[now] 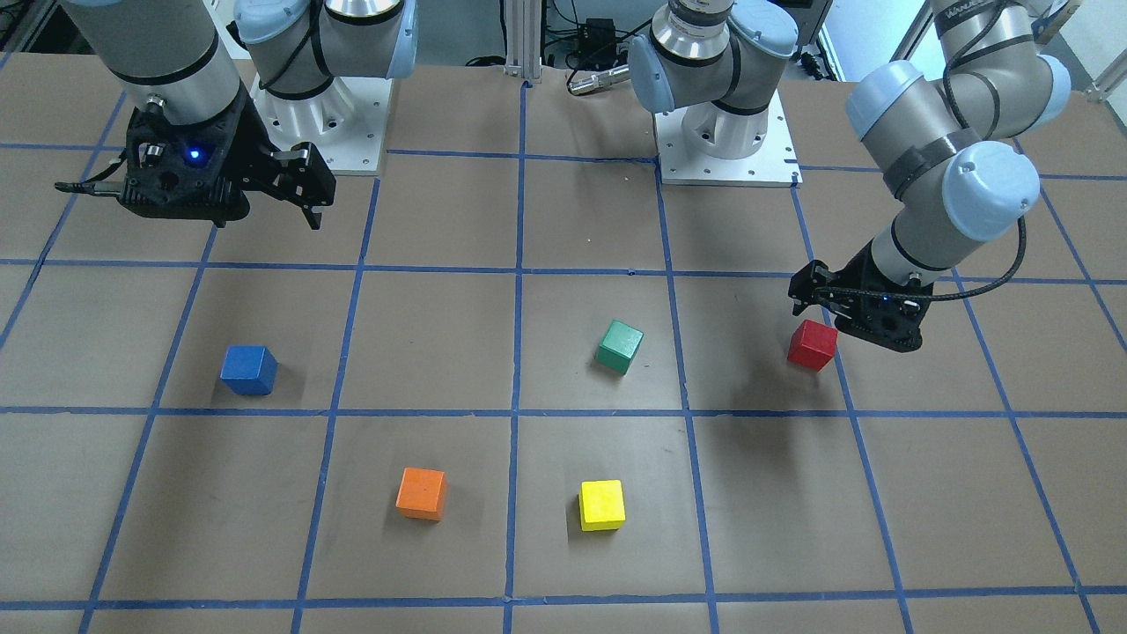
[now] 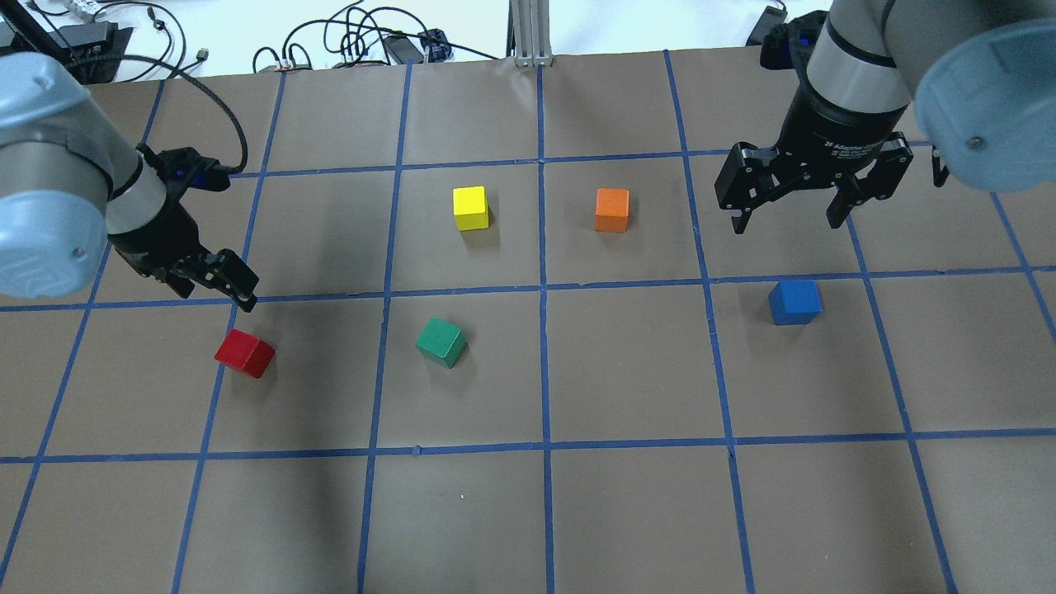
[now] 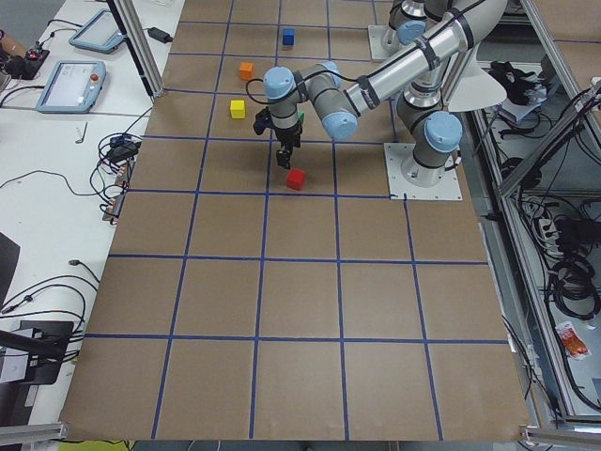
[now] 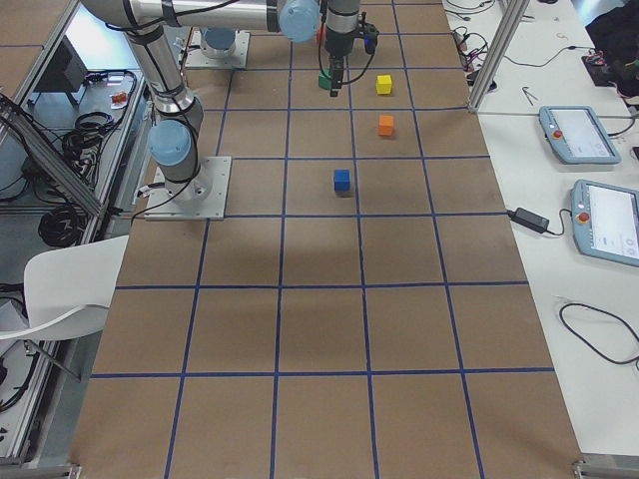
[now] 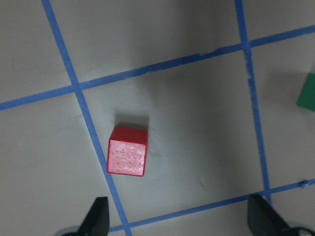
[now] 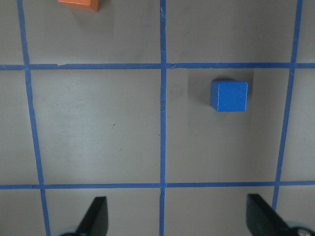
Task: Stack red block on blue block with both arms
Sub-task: 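Lower the left gripper onto the red cube and close it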
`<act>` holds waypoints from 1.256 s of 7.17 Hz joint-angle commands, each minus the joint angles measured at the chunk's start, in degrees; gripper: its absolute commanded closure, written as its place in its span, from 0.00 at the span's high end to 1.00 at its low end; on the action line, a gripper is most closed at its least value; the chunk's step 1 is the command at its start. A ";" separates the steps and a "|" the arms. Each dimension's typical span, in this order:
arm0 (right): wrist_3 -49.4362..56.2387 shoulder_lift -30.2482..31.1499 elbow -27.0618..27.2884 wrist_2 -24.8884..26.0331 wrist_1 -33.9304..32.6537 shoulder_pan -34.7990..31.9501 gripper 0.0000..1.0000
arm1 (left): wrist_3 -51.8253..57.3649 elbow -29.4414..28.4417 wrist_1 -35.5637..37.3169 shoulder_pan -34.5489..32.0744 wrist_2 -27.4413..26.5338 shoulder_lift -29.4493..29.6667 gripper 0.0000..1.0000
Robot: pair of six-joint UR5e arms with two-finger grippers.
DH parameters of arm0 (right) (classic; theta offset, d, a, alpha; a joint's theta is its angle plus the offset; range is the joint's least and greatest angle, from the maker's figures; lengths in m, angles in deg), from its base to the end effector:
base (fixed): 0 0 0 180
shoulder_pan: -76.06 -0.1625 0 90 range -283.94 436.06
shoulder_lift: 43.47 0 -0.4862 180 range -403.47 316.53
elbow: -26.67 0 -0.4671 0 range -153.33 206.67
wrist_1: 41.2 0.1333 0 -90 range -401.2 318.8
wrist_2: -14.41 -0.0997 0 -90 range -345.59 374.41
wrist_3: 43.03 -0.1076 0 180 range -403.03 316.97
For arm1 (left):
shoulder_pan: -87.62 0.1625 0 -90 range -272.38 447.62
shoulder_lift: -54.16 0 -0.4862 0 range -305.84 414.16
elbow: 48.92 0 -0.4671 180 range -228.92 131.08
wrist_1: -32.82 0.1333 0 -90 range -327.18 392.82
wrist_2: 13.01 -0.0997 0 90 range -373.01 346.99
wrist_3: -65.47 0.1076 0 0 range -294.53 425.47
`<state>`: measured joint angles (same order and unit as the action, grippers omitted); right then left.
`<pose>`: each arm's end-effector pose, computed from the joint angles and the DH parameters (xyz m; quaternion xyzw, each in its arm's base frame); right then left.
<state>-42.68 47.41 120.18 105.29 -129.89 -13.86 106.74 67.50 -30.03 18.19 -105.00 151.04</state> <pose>0.1309 -0.5514 0.5130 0.0026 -0.9994 -0.0344 0.0075 0.0671 -0.5476 0.2712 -0.1803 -0.9820 -0.0549 0.0127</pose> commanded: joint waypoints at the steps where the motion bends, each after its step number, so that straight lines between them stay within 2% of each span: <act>1: 0.00 0.00 0.00 0.00 0.01 0.01 1.00 | 1.61 4.15 6.39 0.26 -1.78 1.72 1.00; 3: 0.00 0.00 0.00 0.00 0.01 -0.07 1.00 | 1.35 7.32 13.16 0.26 -2.06 3.56 1.00; 5: 0.00 0.00 0.00 0.08 0.01 0.01 1.00 | 1.44 7.68 13.46 0.26 -1.97 4.80 0.96; 7: 0.00 0.00 0.00 0.26 0.01 0.01 1.00 | 1.53 8.12 16.52 0.26 -2.06 6.03 0.56; 8: 0.00 0.00 0.00 0.26 0.01 0.01 1.00 | 1.53 7.78 16.97 0.26 -2.06 6.12 0.23; 9: 0.00 0.00 0.00 0.26 0.01 0.01 1.00 | 0.83 7.42 18.11 -0.35 -2.06 5.51 0.00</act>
<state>-42.67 47.41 120.18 105.55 -129.89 -13.85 108.11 75.25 -13.20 18.32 -107.05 156.88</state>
